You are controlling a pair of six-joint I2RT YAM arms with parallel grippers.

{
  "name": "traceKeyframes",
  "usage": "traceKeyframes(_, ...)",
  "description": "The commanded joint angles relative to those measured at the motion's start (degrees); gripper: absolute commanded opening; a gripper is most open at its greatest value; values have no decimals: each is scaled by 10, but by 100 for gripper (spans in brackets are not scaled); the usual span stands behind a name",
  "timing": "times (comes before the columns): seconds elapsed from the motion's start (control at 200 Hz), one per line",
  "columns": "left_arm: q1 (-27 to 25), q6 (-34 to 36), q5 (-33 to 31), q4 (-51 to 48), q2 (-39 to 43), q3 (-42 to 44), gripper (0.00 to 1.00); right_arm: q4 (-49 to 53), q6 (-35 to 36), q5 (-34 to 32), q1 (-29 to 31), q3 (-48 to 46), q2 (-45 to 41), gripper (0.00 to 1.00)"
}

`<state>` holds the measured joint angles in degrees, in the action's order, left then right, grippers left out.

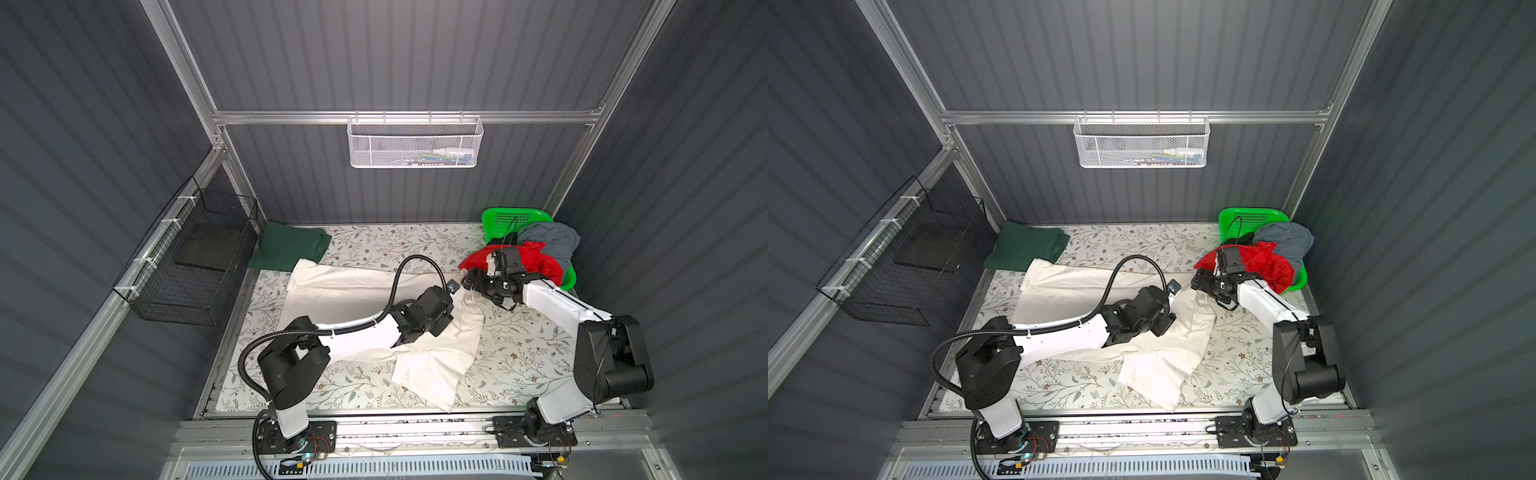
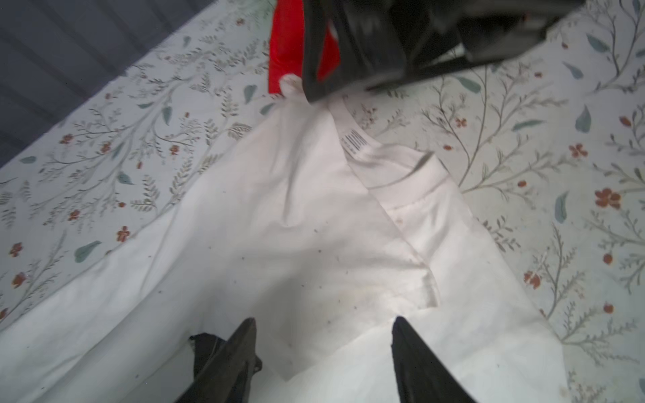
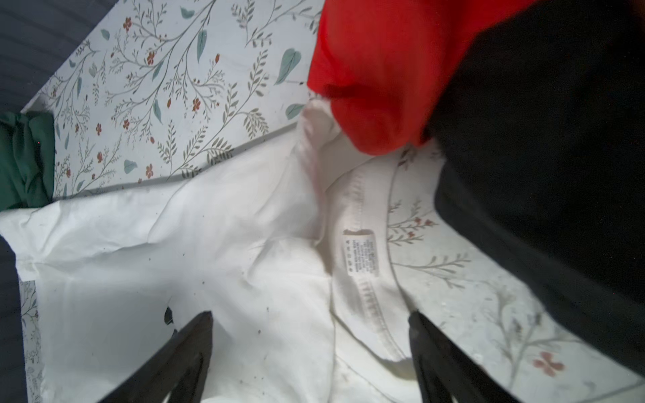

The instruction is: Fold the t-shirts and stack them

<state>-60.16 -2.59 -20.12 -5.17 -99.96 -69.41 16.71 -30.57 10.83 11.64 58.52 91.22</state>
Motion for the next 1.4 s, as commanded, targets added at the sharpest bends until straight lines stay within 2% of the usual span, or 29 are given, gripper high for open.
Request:
traceKeyframes(0.0,2,-32,-108,-14,25,-2,71,8,7,7,21,25,29,83)
traceKeyframes(0.13,23,-79,-154,-66,48,-2,81,4,-1,-8,24,35,59,74)
traceKeyframes(0.27,77,-134,-135,-92,97,33,82,-1,3,-50,24,48,86,61)
traceKeyframes(0.435,113,-141,-164,-115,132,62,85,19,18,-69,17,104,148,44)
traceKeyframes(0.53,131,-153,-180,-140,146,70,86,20,16,-91,11,123,172,24)
traceKeyframes(0.71,170,-187,-166,-161,180,98,86,27,21,-93,-7,162,201,0)
traceKeyframes(0.985,233,-219,-145,-190,203,130,86,86,61,-128,-15,282,268,0)
traceKeyframes(1.196,247,-238,-159,-216,219,137,86,141,72,-135,-38,378,329,0)
traceKeyframes(1.391,257,-240,-164,-217,227,151,87,86,46,-114,-38,291,281,1)
